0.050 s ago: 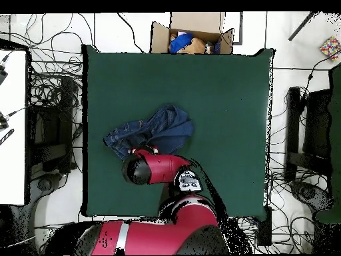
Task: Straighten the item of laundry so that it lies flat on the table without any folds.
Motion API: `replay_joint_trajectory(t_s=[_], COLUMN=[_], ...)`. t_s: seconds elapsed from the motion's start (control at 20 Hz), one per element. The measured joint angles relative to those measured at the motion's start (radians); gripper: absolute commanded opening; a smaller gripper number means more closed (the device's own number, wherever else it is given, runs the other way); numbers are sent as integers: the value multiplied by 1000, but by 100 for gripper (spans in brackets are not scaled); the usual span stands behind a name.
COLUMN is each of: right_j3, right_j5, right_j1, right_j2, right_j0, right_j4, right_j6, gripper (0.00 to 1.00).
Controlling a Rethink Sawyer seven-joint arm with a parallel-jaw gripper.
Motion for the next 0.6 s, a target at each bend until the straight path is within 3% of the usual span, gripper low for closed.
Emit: replay_joint_trajectory(t_s=[0.6], right_j3=[9], right_j5=[0], right_j1=[-17], right_j2=[0], right_j0=[-7], right_j4=[-4], right_j6=[0], gripper=[100])
